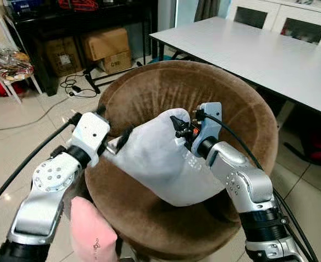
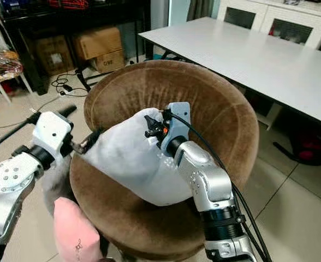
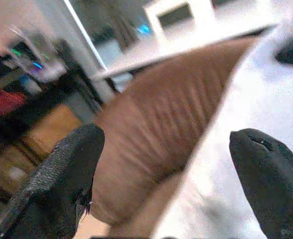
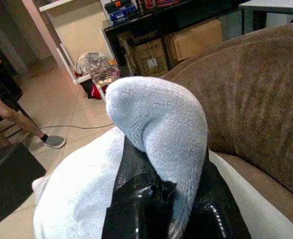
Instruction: Move the pillow to the sofa from floor
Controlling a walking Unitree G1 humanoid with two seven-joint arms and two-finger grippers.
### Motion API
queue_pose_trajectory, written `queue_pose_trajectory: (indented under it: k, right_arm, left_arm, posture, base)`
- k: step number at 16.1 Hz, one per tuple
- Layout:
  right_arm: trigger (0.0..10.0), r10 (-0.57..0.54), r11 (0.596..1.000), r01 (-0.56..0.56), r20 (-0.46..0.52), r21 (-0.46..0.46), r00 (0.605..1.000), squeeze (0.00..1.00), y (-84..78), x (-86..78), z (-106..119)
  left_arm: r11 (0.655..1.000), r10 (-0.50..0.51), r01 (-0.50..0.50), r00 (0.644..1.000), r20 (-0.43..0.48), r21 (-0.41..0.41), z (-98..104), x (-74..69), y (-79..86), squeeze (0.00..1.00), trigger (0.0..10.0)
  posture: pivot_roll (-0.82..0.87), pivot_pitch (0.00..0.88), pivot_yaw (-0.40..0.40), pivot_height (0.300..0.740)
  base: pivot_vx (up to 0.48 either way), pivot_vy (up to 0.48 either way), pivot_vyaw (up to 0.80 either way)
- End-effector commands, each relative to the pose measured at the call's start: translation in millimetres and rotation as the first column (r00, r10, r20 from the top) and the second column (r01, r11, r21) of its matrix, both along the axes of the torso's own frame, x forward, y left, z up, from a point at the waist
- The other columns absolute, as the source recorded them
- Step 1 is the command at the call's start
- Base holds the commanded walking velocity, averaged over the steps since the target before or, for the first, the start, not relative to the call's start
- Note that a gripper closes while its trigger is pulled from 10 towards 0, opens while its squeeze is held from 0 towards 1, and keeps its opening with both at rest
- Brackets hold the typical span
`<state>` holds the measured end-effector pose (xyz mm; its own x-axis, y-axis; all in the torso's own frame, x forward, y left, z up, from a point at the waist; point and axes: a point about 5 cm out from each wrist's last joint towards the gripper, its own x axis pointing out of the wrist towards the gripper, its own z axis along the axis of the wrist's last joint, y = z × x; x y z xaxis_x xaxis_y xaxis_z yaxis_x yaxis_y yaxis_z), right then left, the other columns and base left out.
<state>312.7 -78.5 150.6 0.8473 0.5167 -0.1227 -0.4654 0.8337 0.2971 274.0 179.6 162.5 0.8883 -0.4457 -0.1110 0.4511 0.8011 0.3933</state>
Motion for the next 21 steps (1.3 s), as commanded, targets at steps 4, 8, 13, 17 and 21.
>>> queue_pose_trajectory:
  k: [4,8,13,17,21]
  right_arm:
    - [10.0,0.064,0.996,-0.069,0.072,0.062,0.995,0.0,7.9,0.2,26]
    - [10.0,0.113,0.991,-0.119,0.092,0.065,0.989,0.0,13.0,-3.6,30]
    - [10.0,0.182,0.978,-0.191,0.109,0.081,0.977,0.0,17.9,-8.5,37]
    - [10.0,0.204,0.972,-0.216,0.116,0.094,0.972,0.0,19.1,-11.7,39]
    - [10.0,0.203,0.971,-0.214,0.113,0.102,0.973,0.0,18.8,-12.7,38]
  left_arm:
    - [0.991,-0.09,0.109,0.97,-0.224,0.074,-34,12.7,21.4,0.0,10.0]
    - [0.988,-0.133,0.15,0.957,-0.259,0.048,-42,25.1,28.5,0.0,10.0]
    - [0.963,-0.256,0.267,0.86,-0.442,-0.038,-70,38.3,24.0,0.0,10.0]
    - [0.943,-0.326,0.319,0.83,-0.453,-0.095,-70,45.7,18.8,0.0,0.0]
    - [0.921,-0.369,0.38,0.78,-0.505,-0.085,-78,45.0,16.3,0.0,0.0]
  posture:
    - [0.01,0.0,0.025,0.74]
    - [0.0,0.0,0.031,0.74]
    - [-0.02,0.0,0.038,0.74]
    - [-0.04,0.0,0.052,0.74]
    - [-0.05,0.0,0.063,0.74]
  base:
    - [0.0,0.0,0.0]
    - [0.0,0.0,0.0]
    - [0.0,0.0,0.0]
    - [0.0,0.0,0.0]
    - [0.0,0.0,0.0]
